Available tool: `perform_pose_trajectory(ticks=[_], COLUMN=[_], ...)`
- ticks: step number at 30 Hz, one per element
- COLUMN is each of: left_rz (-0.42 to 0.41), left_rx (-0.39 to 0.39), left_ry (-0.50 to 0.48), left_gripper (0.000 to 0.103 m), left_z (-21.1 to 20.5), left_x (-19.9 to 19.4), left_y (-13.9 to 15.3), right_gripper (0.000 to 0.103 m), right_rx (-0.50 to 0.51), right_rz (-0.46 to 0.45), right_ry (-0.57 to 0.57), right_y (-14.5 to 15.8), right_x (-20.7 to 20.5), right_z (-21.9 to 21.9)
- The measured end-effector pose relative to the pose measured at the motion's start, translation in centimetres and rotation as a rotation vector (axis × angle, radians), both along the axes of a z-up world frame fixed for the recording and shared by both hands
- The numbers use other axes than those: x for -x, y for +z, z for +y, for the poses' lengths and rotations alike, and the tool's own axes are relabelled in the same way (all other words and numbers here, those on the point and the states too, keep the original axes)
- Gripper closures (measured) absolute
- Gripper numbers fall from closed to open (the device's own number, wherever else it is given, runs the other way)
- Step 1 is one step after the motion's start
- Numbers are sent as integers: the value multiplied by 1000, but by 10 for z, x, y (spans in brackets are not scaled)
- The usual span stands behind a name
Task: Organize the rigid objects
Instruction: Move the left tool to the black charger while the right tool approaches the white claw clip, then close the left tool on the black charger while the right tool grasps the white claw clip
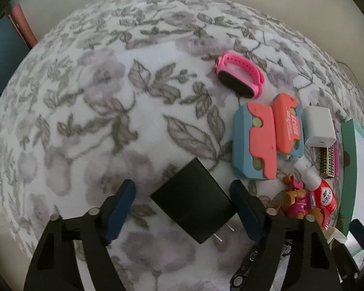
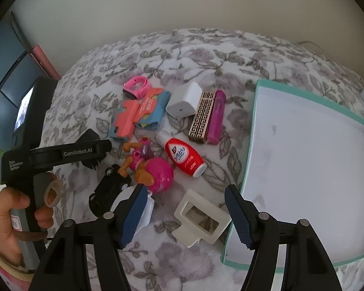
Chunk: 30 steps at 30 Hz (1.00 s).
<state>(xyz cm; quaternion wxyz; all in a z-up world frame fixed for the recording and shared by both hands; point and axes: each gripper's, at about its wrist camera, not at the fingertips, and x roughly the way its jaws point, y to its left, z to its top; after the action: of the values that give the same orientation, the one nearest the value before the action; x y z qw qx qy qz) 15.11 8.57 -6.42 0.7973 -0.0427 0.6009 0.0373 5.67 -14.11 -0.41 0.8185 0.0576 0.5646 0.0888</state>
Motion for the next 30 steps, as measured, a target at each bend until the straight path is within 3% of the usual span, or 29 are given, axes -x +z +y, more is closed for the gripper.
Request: perform_pose_trajectory(ticks=[4,20,21,22,30], left_rz=[-8,52,52,115,118], left_rx=[-22,-69,-69,-68,-60], left_ry=[-13,-56,-58,-60,-63], left_gripper=[40,40,40,40,40], left_z=[-2,-22,-22,-23,-20], left_x=[5,68,71,73,79], left_y=[2,1,2,1,8], right_gripper=[47,53,53,53,52], right_rx=[-41,-29,-18,-9,23], right_rz=[46,101,102,103,112], right_ry=[-19,40,49,57,104], right_y=[-12,-23,-23,-24,-24], right_x=[-1,21,22,23,29], right_z=[-7,7,10,11,21])
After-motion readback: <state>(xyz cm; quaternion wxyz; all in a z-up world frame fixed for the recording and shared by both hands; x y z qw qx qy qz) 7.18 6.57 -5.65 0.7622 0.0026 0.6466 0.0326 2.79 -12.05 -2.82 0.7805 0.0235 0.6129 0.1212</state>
